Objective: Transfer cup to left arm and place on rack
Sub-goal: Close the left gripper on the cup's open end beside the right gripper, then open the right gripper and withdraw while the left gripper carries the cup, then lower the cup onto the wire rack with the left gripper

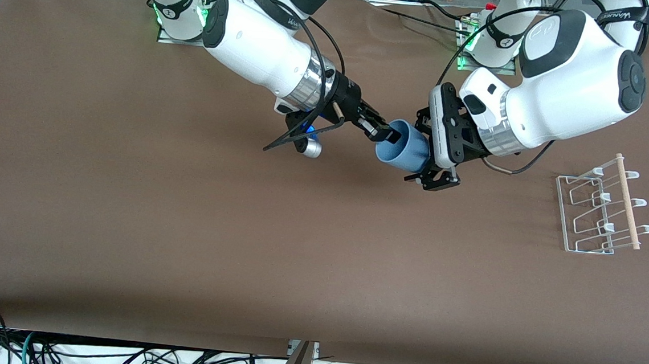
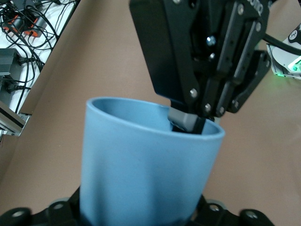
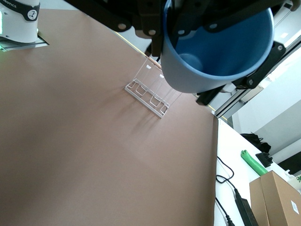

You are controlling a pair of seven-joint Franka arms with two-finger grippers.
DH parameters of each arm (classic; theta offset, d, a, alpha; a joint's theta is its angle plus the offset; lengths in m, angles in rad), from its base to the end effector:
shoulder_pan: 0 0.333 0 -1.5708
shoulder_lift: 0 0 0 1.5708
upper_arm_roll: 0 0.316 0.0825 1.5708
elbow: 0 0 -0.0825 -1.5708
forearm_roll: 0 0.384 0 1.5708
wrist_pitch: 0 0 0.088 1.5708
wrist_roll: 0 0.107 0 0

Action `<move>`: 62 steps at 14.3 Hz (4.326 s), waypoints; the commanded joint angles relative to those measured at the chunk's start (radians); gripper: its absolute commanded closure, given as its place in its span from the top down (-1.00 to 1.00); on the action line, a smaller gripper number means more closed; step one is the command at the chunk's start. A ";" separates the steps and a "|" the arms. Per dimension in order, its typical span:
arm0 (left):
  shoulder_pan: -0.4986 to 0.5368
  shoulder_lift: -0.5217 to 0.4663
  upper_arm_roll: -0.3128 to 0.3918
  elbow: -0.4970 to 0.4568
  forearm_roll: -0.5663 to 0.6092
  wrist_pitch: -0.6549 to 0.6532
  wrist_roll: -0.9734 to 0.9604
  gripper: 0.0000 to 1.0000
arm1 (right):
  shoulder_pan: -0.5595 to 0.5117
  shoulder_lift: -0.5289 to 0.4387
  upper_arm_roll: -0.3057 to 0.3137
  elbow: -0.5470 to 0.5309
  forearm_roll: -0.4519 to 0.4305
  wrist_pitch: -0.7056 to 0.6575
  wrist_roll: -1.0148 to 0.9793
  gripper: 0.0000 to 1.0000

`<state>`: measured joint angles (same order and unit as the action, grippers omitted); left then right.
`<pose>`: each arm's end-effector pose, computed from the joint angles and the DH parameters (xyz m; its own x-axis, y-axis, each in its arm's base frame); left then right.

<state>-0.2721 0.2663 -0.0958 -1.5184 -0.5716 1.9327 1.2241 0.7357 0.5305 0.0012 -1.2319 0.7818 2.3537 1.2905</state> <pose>0.6055 -0.2655 0.5348 0.1566 -0.8222 0.5472 -0.9875 -0.1192 0.1033 0.5544 0.5158 0.5358 0.6169 -0.5462 -0.5666 -0.7798 -0.3272 -0.5337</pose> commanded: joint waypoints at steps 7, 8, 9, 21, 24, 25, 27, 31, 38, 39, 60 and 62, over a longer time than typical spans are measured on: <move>0.005 0.010 0.005 0.012 -0.039 0.003 0.032 -1.00 | 0.001 0.011 0.000 0.032 0.014 -0.002 0.007 0.81; 0.005 0.010 0.004 0.012 -0.039 0.002 0.032 -0.99 | -0.001 0.011 -0.001 0.032 0.013 -0.002 0.001 0.86; 0.007 0.010 0.004 0.012 -0.039 -0.001 0.032 -0.96 | -0.012 0.009 -0.001 0.032 0.011 -0.004 -0.008 0.96; 0.103 -0.015 0.027 0.023 0.258 -0.348 0.000 -1.00 | -0.165 -0.162 -0.221 0.006 0.011 -0.320 -0.046 0.97; 0.129 -0.016 0.027 0.023 0.479 -0.397 -0.002 -1.00 | -0.165 -0.210 -0.392 0.006 0.016 -0.554 -0.127 0.97; 0.132 -0.016 0.027 0.023 0.537 -0.400 0.001 -1.00 | -0.167 -0.211 -0.449 0.006 0.014 -0.629 -0.179 0.97; 0.140 -0.015 0.027 0.021 0.680 -0.426 0.002 -1.00 | -0.182 -0.211 -0.561 0.006 0.019 -0.784 -0.314 0.97; 0.139 -0.001 0.021 0.004 0.954 -0.460 0.009 -1.00 | -0.186 -0.205 -0.713 0.003 0.001 -0.948 -0.617 0.97; 0.145 0.105 0.022 -0.145 1.419 -0.563 -0.174 -1.00 | -0.188 -0.403 -0.551 -0.311 -0.421 -0.797 -0.760 0.97; 0.145 0.108 0.022 -0.198 1.488 -0.567 -0.242 -1.00 | -0.232 -0.428 -0.494 -0.371 -0.461 -0.753 -0.773 0.97; 0.297 0.149 0.022 -0.480 1.895 -0.324 -0.764 -1.00 | -0.516 -0.543 -0.173 -0.452 -0.776 -0.755 -1.238 0.97; 0.295 0.154 0.021 -0.497 1.895 -0.324 -0.805 -1.00 | -0.516 -0.544 -0.172 -0.451 -0.805 -0.764 -1.252 0.97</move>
<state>0.0178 0.4301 -0.0666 -1.9814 1.2907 1.5991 0.4704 0.2325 -0.0116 -0.1862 -1.6920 0.0069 1.6014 0.0633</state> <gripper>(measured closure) 0.256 0.009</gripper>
